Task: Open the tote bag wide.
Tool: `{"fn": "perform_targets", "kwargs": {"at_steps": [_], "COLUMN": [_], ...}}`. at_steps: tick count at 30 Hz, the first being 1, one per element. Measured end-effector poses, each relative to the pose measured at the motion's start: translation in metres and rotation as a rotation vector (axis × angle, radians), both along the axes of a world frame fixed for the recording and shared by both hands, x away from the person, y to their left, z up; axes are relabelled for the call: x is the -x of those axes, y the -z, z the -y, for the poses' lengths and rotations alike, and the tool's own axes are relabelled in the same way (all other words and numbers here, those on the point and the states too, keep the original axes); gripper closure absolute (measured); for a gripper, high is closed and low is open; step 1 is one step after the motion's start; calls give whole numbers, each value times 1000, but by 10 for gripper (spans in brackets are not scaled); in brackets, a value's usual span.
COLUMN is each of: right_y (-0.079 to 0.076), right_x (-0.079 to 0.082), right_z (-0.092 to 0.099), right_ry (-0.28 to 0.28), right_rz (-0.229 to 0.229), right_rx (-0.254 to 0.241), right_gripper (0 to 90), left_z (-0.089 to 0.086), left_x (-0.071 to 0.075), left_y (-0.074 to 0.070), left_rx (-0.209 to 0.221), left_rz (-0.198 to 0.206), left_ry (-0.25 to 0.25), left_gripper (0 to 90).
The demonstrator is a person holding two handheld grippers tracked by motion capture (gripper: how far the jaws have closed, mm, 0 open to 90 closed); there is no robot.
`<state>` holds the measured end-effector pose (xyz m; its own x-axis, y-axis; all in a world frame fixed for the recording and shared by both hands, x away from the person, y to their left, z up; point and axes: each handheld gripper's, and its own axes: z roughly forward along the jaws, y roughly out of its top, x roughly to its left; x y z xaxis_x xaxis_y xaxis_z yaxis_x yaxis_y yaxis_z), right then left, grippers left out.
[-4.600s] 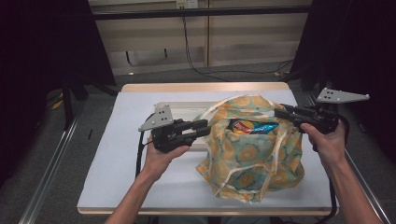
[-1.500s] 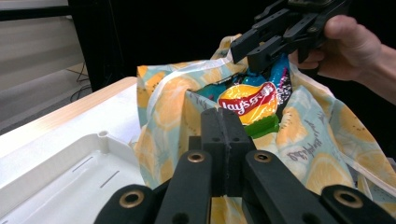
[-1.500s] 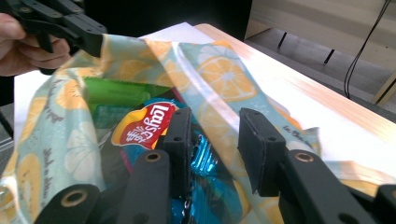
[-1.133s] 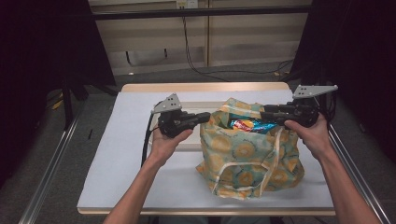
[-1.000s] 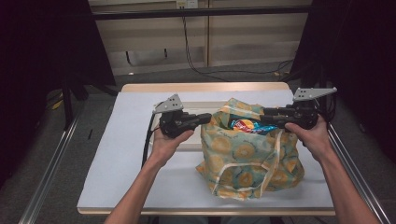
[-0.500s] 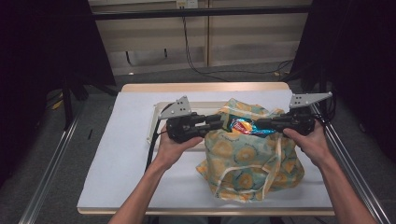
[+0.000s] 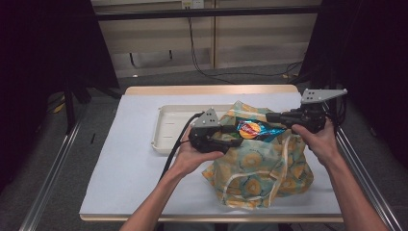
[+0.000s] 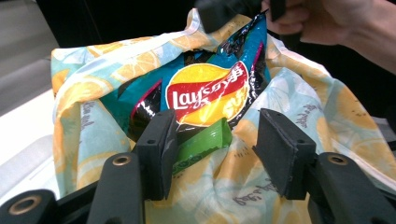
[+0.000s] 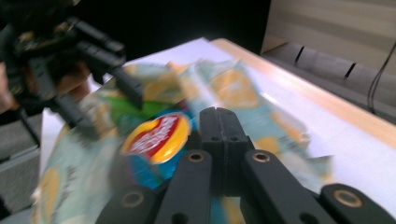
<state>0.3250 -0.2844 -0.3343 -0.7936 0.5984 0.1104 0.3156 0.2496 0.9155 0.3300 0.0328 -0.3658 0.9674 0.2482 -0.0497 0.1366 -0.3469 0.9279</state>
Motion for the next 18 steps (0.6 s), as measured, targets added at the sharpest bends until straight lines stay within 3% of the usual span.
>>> {"fn": "perform_targets", "kwargs": {"at_steps": [3,5,7,10,14,18], "right_y": [0,2,5,8,7,8], "right_x": [-9,-10,-8,-5,-7,-13], "right_z": [8,10,9,6,0,-3], "right_ry": [25,-12,-23,-36,-17,-24], "right_rz": [10,3,8,4,19,2], "right_rx": [-21,-29,-13,0,51,74], "right_gripper": [900,890,808,658,576,534], "left_z": [-4,-10,-17,-25,-29,-25], "left_x": [0,1,-2,-7,-19,-35], "left_y": [-2,-5,-8,-11,-13,-8], "left_rx": [8,28,56,88,111,72], "left_rz": [6,8,3,2,-1,-18], "left_ry": [-1,7,-4,-20,-83,-150], "left_gripper": [459,450,458,565,641,556]}}
